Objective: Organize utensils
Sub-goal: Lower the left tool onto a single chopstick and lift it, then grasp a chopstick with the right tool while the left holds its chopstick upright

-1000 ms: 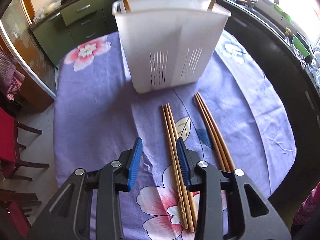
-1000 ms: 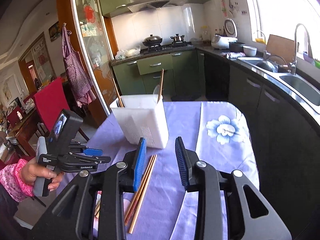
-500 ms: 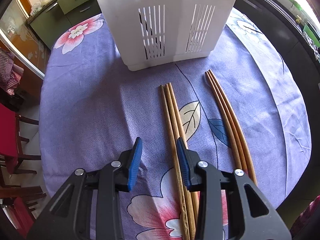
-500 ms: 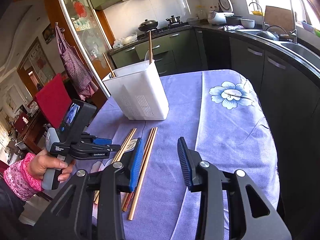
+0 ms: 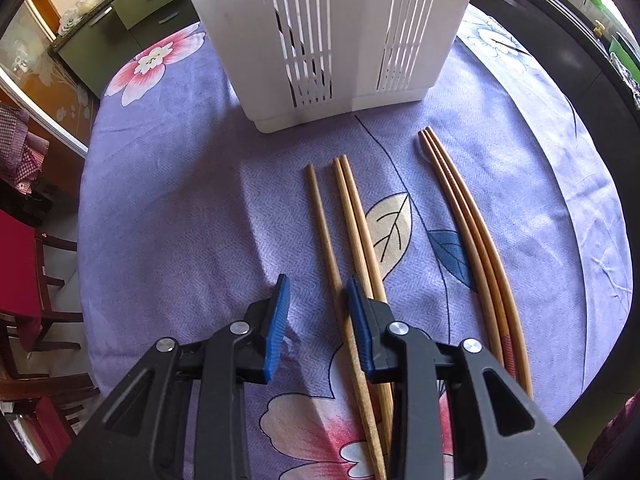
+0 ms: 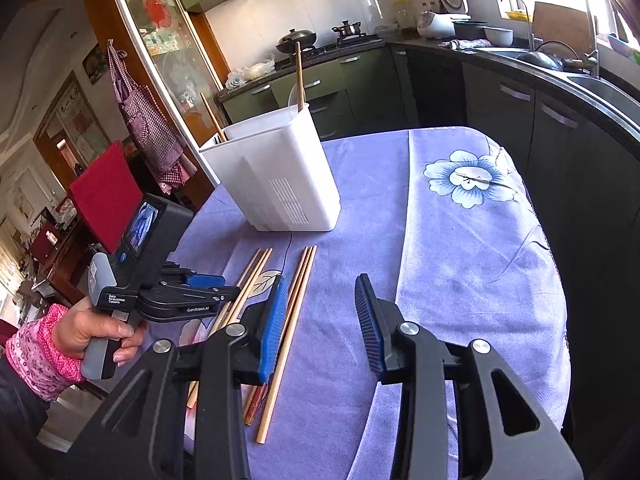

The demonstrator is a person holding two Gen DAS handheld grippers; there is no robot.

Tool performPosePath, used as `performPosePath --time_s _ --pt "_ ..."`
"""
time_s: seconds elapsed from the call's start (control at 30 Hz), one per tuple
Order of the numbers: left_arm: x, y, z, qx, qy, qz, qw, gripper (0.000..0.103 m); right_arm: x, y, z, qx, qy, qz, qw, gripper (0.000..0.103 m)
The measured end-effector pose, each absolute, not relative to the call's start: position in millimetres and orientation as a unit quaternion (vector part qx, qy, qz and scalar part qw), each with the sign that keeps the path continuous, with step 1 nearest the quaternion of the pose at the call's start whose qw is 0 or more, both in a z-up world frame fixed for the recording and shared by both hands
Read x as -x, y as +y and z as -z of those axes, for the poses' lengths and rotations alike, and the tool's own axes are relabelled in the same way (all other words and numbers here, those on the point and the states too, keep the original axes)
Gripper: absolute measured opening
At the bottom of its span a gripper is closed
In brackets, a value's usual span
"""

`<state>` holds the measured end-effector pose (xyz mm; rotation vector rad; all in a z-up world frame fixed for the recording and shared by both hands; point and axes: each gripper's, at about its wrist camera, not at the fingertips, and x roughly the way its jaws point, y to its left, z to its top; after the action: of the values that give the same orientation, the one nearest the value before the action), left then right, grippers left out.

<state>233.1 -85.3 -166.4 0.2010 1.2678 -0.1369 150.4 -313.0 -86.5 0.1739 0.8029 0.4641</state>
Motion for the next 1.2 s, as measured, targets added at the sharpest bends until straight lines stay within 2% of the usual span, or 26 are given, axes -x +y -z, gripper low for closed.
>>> performPosePath --time_s 0.1,0.13,0.17,0.37,0.67,1.2 --pt "-233 -87 166 -0.09 0.591 0.072 0.799 0.02 -155 -303 89 -0.068 0.396 -0.223 0.888 0.035" --pt "-233 -88 166 -0.089 0.591 0.076 0.798 0.01 -157 -299 90 -0.061 0.4 -0.222 0.887 0.035" --pt "-233 -89 166 -0.09 0.592 0.078 0.797 0.007 -159 -294 91 -0.053 0.404 -0.222 0.886 0.035" --pt "-234 -80 161 -0.07 0.588 0.082 0.802 0.006 -183 -264 112 -0.011 0.448 -0.224 0.865 0.035" --pt "-220 -56 120 -0.058 0.535 0.085 0.838 0.006 -226 -222 159 0.038 0.525 -0.216 0.822 0.035" --pt "-214 -43 113 -0.047 0.524 0.098 0.844 0.006 -244 -190 185 0.076 0.565 -0.192 0.799 0.035"
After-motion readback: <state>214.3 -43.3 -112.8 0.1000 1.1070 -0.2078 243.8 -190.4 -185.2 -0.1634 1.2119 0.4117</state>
